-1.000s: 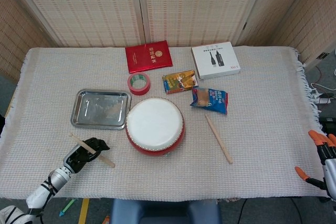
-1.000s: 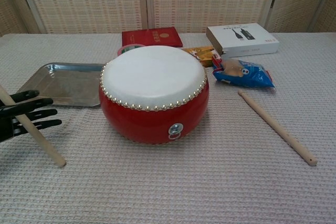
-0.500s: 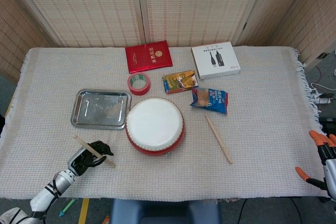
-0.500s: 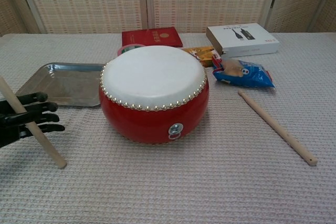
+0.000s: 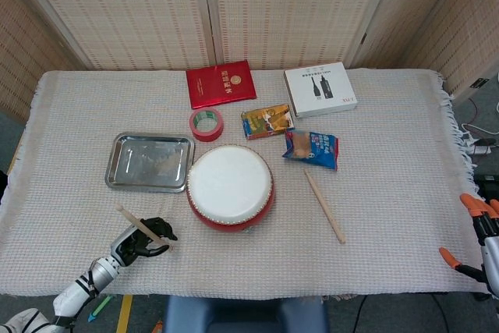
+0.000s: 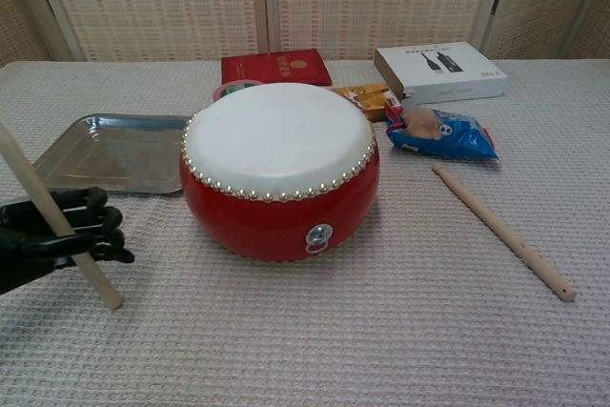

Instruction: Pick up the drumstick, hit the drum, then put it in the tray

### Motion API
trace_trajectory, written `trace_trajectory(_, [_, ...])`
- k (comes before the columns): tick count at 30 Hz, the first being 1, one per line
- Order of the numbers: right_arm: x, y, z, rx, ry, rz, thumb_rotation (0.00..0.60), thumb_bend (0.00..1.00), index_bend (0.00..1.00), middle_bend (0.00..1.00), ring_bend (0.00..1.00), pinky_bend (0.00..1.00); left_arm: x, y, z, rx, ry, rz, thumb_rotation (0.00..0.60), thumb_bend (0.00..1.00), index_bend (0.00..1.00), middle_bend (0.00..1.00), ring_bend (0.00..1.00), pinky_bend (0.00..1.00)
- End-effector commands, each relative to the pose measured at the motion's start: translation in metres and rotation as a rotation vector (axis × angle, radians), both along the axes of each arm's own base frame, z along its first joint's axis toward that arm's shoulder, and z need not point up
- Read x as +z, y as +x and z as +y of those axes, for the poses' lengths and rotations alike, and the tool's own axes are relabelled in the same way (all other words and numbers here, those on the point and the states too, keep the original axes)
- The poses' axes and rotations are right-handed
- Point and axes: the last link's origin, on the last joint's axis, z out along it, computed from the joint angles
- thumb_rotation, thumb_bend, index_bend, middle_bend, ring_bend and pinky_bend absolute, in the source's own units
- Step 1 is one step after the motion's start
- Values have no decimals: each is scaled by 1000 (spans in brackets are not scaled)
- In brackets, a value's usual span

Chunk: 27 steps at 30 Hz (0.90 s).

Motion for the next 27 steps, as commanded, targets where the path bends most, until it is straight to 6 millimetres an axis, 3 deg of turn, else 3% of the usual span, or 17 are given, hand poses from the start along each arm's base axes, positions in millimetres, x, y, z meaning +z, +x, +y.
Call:
trace_trajectory(1, [-1,0,0,0,3,-1,600,183,0,84,0,0,-3,1,-2,-10,-4,14,600,240,601,543,441,359])
trace_trajectory(27, [0,1,0,6,-5,-1,600,183,0,84,0,0,-21,5,-13,10,-51,5,600,238,713,665,548,404])
